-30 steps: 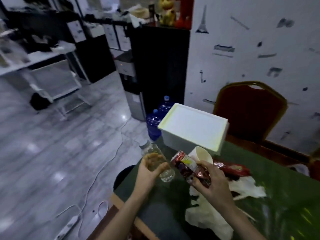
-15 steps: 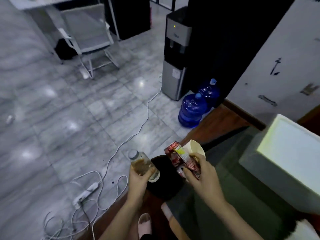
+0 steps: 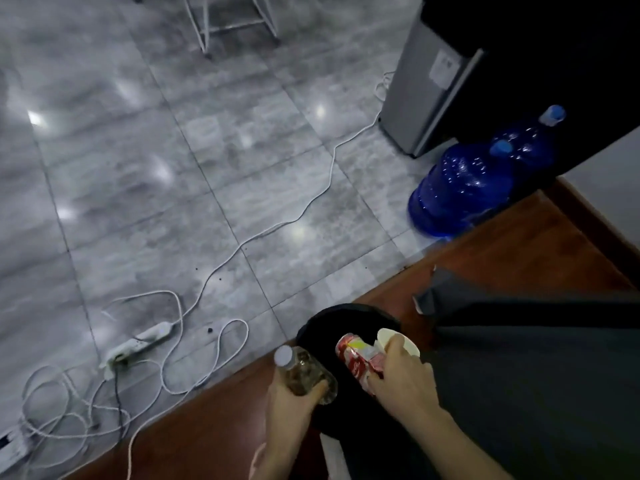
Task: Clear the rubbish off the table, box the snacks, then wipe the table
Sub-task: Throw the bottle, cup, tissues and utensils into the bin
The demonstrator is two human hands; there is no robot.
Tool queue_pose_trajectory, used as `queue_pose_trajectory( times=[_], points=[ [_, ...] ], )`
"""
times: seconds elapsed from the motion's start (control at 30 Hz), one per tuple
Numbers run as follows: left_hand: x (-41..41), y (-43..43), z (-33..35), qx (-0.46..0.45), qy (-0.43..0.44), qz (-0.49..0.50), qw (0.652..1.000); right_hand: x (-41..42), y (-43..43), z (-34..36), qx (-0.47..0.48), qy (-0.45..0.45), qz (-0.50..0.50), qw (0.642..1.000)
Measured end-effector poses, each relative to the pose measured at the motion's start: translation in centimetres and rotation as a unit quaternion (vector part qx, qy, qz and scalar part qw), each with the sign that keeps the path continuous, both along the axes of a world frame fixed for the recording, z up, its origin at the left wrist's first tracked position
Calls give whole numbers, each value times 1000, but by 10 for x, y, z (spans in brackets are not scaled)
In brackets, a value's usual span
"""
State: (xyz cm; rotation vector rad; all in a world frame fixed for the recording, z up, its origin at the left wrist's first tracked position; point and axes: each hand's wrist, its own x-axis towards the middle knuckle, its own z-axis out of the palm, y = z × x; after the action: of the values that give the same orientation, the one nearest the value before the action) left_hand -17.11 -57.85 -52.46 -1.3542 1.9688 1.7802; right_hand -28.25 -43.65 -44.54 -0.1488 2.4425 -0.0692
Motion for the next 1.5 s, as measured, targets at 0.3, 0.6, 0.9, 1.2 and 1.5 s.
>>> queue_pose_trajectory(
  times=[0.3,0.6,0.9,1.2,1.5],
  points=[
    [-22,33,-126,72,-55,-31,995,-12,11,-153,-46,-174,72,981],
    [-20,25,-121,154,-122,-151,969,-4,23,-140,-34,-257,43,965],
    [-30,-22,112,-64,-102,-426,897,14,-13,110,-127,-115,27,985],
    [-29,49,346,-56,97,-481,870,130,104,318,-153,123,-125,972],
    [13,184,390,-106,189,-675,705,266,236,349,-121,206,-301,923]
  ],
)
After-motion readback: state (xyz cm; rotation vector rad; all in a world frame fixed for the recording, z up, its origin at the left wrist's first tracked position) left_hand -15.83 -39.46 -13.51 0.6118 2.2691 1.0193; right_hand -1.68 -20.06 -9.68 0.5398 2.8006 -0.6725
